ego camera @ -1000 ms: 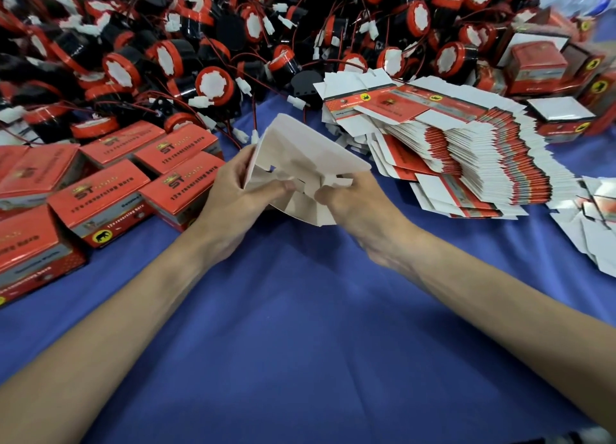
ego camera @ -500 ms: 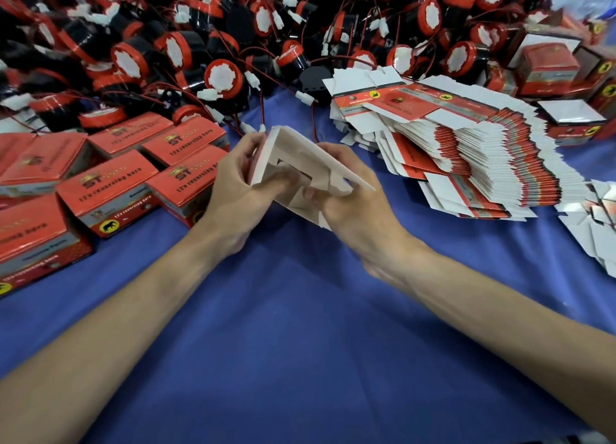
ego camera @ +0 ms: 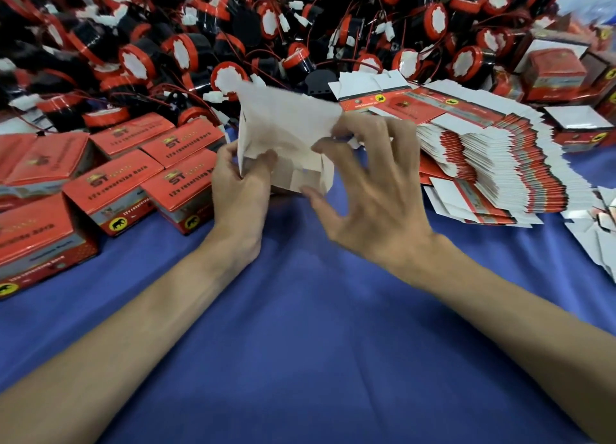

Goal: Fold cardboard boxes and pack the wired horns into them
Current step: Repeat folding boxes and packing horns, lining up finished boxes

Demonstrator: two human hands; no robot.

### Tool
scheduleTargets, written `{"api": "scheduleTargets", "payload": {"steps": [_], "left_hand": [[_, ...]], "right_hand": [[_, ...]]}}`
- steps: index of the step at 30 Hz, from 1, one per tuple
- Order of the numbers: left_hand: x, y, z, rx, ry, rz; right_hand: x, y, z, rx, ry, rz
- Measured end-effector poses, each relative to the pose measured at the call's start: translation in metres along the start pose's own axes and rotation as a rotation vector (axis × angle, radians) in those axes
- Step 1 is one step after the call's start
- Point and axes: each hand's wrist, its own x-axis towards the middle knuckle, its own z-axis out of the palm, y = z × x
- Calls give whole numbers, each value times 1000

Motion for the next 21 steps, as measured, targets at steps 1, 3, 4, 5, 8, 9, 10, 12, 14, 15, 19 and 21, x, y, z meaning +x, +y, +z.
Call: {"api": "scheduleTargets", "payload": {"steps": [1,3,4,5,8,9,10,12,14,15,19,21], "left_hand": [[0,1,1,-12,18,-4],[-1,1,1,-27,45,-5],[-2,1,1,-34,54,-4],[-2,1,1,-44,57,-6],[-1,1,2,-58,29,-21],[0,1,2,-64,5,-32],[0,2,2,-70,-28,-47],[2,4,2,-74,-116,-87],[3,5,2,-81,-196,-119],[3,5,2,-86,-223,-125],[4,5,-1,-86,-279,-138],[5,5,-2,-103,-296,-155]], "right_hand": [[1,3,-1,-58,-2,-8],[1,3,-3,-108,-59,-31],[0,2,-5,-116,-121,-33],[0,1,-5,-117,-186,-19],[-2,-1,-3,-135,-346,36],[-3,-1,-2,-163,-381,40],[-3,0,-1,-202,-404,40],[-3,4,3,-252,-483,73],[-4,9,6,-215,-580,134],[-5,10,8,-207,-590,153],[-6,8,10,-127,-605,143],[-7,7,10,-80,-619,137]]}}
